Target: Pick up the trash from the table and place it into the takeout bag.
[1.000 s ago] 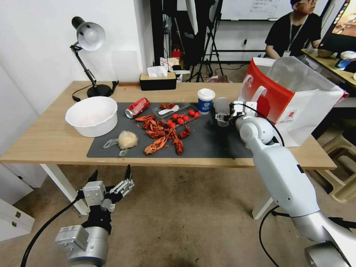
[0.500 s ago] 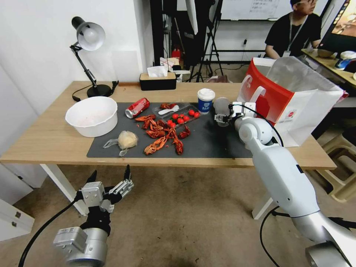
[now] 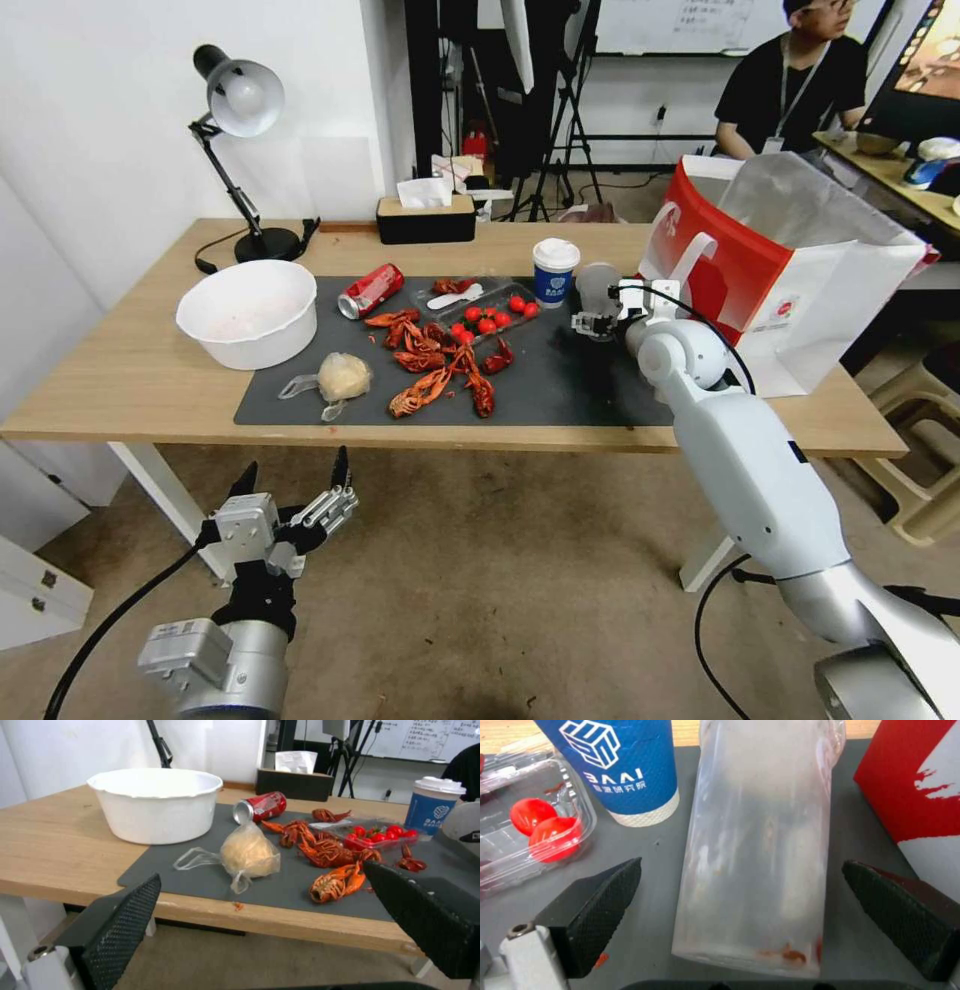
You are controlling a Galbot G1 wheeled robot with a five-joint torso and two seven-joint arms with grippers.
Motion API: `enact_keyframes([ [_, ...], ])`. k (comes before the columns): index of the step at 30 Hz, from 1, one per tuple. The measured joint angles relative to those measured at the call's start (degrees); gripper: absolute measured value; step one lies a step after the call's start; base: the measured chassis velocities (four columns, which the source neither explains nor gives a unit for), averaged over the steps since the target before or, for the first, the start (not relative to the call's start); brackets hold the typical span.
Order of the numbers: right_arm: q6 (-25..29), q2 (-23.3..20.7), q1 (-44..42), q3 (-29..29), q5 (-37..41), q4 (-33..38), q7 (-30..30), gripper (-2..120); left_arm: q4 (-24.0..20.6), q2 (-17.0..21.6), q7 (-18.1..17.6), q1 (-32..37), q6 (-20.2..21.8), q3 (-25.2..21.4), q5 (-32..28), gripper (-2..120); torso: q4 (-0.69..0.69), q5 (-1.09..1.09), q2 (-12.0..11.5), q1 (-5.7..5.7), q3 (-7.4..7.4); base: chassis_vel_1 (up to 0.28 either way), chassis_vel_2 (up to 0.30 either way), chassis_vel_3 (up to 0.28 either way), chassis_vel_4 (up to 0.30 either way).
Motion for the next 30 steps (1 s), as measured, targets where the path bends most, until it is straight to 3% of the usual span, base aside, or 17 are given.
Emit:
enact_keyframes([
  [18, 0.0, 1.7, 1.2, 0.5, 0.1, -4.1, -0.3, 99, 0.3, 0.1, 0.0, -0.3, -0.2, 0.0, -0.1, 100, 0.00, 0.00, 0.0, 0.00, 0.00, 0.000, 0.000, 0.000, 0.000],
  [28, 0.1, 1.8, 0.5, 1.1, 0.4, -3.9, -0.3, 67, 0.3, -0.3, 0.0, 0.0, -0.3, 0.2, 0.2, 100, -0.02, -0.01, 0.0, -0.01, -0.01, 0.000, 0.000, 0.000, 0.000],
  [30, 0.1, 1.7, 0.2, 1.2, 0.5, -3.4, -0.3, 55, 0.3, -0.4, 0.0, 0.2, -0.4, 0.3, 0.4, 100, 0.00, 0.01, 0.0, -0.01, 0.00, 0.000, 0.000, 0.000, 0.000],
])
